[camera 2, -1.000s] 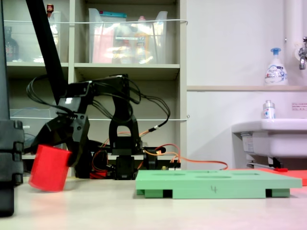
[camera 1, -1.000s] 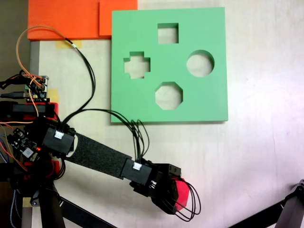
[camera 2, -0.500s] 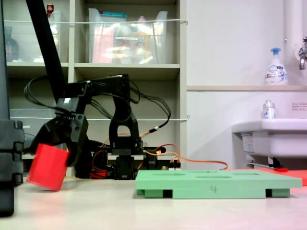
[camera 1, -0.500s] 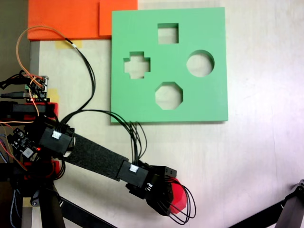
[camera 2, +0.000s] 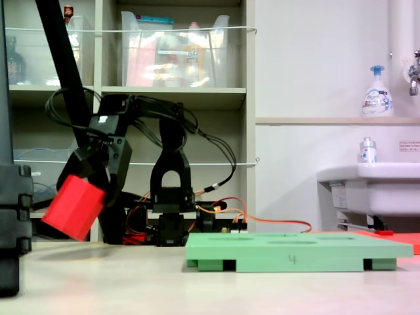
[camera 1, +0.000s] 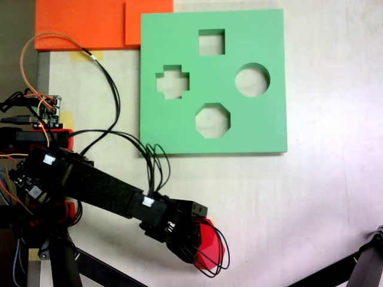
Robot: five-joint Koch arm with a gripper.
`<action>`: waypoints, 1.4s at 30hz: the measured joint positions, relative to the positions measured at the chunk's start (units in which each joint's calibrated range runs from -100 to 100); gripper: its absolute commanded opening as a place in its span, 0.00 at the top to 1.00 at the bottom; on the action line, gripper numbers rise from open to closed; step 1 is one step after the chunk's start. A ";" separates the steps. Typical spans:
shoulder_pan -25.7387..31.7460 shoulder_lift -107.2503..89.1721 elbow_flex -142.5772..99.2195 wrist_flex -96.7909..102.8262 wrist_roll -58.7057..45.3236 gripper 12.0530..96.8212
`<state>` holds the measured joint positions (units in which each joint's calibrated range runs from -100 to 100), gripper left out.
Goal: Put the octagonal pillar block into the corresponding hole
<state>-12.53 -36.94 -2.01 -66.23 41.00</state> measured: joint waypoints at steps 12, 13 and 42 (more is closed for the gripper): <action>7.18 -5.75 0.00 -0.59 3.81 0.74; 7.96 -5.75 0.00 -0.59 4.15 0.74; 23.64 -5.34 5.00 -3.52 16.80 0.72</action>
<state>11.11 -42.27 2.99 -69.75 57.80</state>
